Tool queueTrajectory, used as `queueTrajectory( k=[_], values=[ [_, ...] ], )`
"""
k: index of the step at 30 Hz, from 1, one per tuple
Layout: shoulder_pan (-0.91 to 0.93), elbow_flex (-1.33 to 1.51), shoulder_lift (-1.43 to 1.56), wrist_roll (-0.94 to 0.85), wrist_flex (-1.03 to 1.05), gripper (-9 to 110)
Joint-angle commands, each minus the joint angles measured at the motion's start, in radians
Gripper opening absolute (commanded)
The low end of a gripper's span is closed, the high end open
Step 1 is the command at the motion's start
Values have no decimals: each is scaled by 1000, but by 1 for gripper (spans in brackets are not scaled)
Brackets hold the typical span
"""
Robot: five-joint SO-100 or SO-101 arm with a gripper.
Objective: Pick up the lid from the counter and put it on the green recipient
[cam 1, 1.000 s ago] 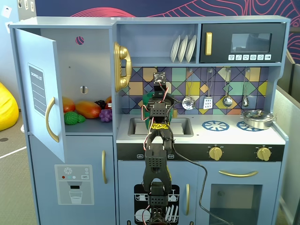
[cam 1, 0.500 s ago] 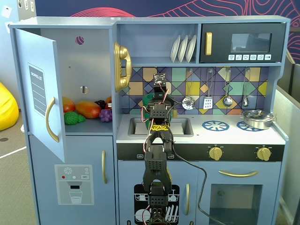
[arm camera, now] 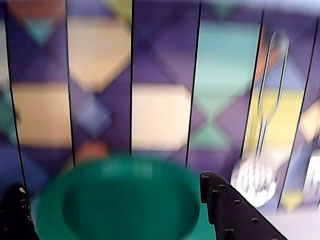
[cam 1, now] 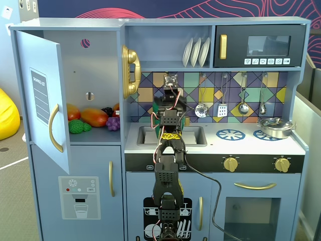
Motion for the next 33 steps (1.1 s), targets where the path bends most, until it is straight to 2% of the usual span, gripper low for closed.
queueTrajectory(
  k=[1,8,16,18,24,28,33],
  values=[
    [-9,-132,92,-31,2,39],
    [28,-21,402,-15,284,39],
    [75,468,821,75,528,28],
    [92,598,873,71,552,24],
    [69,976,968,-31,592,1],
    [57,1186,992,8,595,0],
    [-3,1345,985,138,644,0]
  ],
)
